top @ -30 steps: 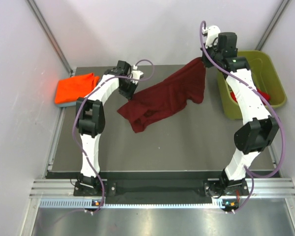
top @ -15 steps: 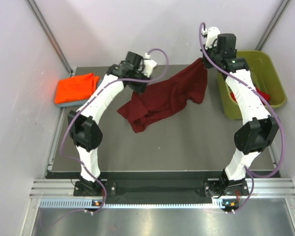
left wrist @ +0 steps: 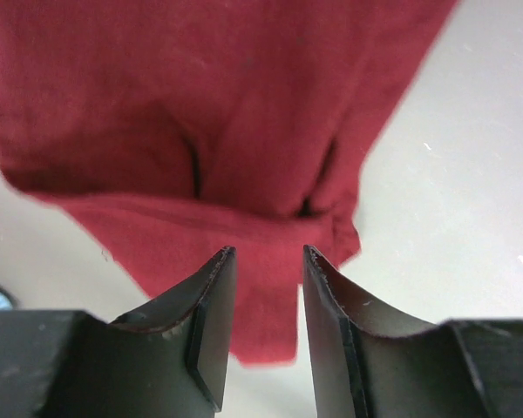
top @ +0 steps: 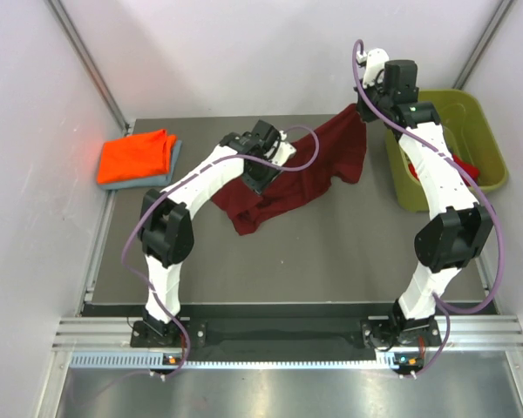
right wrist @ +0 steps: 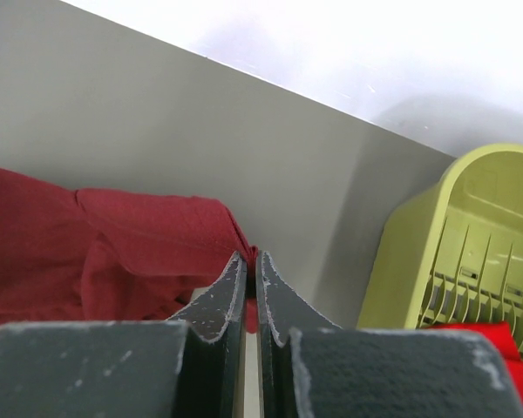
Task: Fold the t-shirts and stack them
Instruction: Flatten the tshirt out
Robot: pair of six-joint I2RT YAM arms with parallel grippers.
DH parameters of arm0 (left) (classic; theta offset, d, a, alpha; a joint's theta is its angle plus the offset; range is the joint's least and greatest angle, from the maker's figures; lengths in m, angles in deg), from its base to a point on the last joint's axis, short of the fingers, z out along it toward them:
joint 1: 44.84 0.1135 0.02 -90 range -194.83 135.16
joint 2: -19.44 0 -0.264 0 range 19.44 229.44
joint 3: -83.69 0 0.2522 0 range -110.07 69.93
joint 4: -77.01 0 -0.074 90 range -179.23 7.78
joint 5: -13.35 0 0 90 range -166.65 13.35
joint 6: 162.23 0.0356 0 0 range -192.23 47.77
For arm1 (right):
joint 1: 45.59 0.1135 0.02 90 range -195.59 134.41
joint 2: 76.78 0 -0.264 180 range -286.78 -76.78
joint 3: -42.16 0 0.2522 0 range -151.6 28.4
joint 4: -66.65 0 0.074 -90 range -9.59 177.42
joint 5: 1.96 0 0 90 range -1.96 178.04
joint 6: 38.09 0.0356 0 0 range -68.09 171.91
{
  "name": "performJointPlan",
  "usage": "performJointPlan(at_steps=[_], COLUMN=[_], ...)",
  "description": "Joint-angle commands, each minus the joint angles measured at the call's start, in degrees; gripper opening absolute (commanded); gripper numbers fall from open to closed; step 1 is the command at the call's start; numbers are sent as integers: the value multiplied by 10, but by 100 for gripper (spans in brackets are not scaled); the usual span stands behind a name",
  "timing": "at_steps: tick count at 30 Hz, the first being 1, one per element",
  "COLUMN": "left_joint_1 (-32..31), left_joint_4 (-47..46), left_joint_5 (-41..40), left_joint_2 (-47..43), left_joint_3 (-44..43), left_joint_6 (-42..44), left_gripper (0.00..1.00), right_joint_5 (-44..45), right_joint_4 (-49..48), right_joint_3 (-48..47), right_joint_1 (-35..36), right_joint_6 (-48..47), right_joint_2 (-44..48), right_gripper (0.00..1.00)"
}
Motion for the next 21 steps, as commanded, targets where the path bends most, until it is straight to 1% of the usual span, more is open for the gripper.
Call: performJointPlan(at_steps=[1, 3, 6, 15, 16, 21], left_joint_1=[-2, -4, -15, -39, -44, -57], left_joint_4=[2, 9, 10, 9, 10, -1], left_joint_5=[-34, -36, -44, -79, -85, -113], left_joint_2=[31, 51, 56, 40, 36, 21], left_joint_3=[-44, -59, -70, -49, -43, -17], left_joint_6=[-14, -18, -20, -19, -19, -16], left_gripper=[42, 42, 42, 43, 45, 49], right_joint_5=[-7, -7, -6, -7, -7, -9], right_joint_4=[-18, -17, -17, -17, -17, -18], right_joint_3=[-18, -17, -18, -15, -16, -18], right_joint_1=[2, 2, 2, 2, 2, 2], right_joint_6=[6, 5, 4, 3, 3, 3], right_joint_2=[15, 16, 16, 18, 18, 16], right_gripper=[0, 0, 0, 0, 0, 0])
